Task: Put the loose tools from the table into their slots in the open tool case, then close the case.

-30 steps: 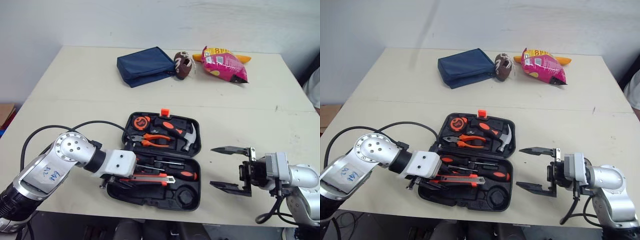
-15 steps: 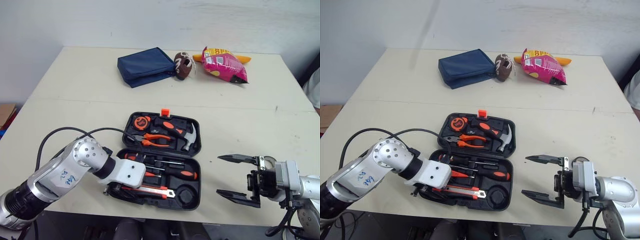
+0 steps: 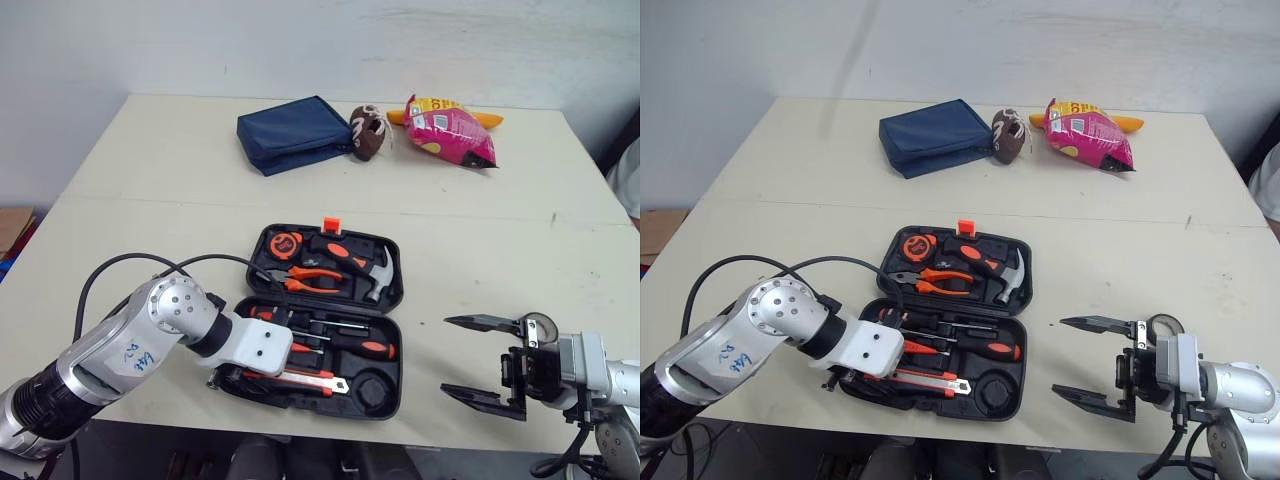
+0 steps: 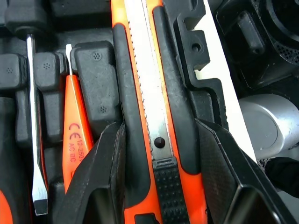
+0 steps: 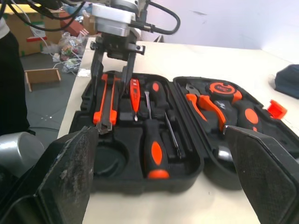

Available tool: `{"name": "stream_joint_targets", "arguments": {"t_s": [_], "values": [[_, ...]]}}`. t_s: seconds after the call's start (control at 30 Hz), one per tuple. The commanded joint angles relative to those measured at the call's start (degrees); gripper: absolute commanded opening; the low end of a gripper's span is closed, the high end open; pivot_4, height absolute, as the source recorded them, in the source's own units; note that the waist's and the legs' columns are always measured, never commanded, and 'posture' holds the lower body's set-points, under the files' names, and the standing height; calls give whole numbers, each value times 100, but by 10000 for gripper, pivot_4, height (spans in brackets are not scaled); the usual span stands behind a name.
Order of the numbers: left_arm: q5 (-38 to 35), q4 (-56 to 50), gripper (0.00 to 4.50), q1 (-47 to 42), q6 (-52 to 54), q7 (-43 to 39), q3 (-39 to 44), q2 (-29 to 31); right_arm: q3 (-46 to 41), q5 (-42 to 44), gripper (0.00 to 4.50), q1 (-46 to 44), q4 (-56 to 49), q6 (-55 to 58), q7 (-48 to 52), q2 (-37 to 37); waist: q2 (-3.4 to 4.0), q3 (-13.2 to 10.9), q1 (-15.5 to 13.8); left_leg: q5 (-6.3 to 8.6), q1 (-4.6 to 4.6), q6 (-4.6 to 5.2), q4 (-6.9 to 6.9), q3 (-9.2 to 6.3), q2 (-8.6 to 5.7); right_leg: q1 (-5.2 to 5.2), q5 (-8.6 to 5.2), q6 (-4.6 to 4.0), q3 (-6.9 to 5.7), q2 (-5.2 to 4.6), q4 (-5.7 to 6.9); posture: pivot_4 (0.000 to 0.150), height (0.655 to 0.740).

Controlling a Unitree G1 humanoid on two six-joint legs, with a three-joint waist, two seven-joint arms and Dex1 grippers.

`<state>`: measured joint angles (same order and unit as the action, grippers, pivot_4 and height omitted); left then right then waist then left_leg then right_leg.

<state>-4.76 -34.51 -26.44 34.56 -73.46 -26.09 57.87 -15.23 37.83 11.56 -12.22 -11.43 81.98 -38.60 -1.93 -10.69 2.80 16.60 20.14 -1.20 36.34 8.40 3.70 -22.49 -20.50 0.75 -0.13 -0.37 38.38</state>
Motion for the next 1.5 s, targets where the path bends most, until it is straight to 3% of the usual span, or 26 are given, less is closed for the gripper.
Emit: {"name": "stream_joint_targets", "arguments": {"t_s": [0.03,0.23,0.43,0.5,0.63,0.77,0.9,1.0,1.23,1.5], "values": [[120,-53,14841,33,34,-5,-51,42,-27,5,45000,-62,174,-259,193,61,0,0,5,-1,-1,-1,0,0,0,0,0,0,0,0,4,1500,7400],[235,19,14841,3,-153,-7,-106,-4,-47,6,45000,-45,295,-415,307,110,0,0,5,-4,-4,2,5,0,0,0,0,-1,1,-1,16,1500,7400],[163,122,42078,72,-832,23,134,-207,-59,39,45000,24,190,-395,269,86,1,0,-36,-3,-4,4,10,0,-2,2,0,-1,1,-4,16,1500,7400],[97,107,42078,87,-812,17,237,-215,-56,44,45000,18,187,-382,263,81,1,0,-28,-3,-1,4,10,0,-1,-1,0,-1,1,-3,14,1500,7400],[-695,-176,42078,82,-765,-458,830,42,-3,53,45000,-21,-109,-150,65,15,1,0,-27,-4,1,2,9,1,1,-5,-2,-2,0,-1,16,1500,7400],[-1253,1,42078,200,-775,-357,1405,-95,46,15,45000,-100,-182,-22,-25,24,1,0,-35,-5,-1,2,14,0,0,-3,-1,-1,0,-3,19,1500,7400],[-1527,516,42078,592,-1732,-385,1943,-370,89,4,45000,-145,-211,53,-95,26,2,0,-31,-5,-2,3,17,0,0,-3,0,0,0,-3,24,1500,7400],[-1941,696,33616,1127,-2185,-380,2199,-786,123,-17,45000,-207,-227,113,-161,19,2,0,-22,-4,-1,4,17,0,0,-3,0,1,-1,-3,21,1500,7400],[-1113,1012,490,1549,-3022,41,1606,-1300,135,-28,45000,-290,-529,379,-433,-51,-3,-1,-54,-3,1,6,21,-1,-2,-3,4,6,-1,-4,18,1500,7400],[-649,1266,490,1738,-2724,483,1141,-1492,91,-5,45000,-297,-684,582,-567,-159,-6,-3,-49,2,1,12,18,1,0,-3,5,8,2,-3,17,1500,7400]]}}
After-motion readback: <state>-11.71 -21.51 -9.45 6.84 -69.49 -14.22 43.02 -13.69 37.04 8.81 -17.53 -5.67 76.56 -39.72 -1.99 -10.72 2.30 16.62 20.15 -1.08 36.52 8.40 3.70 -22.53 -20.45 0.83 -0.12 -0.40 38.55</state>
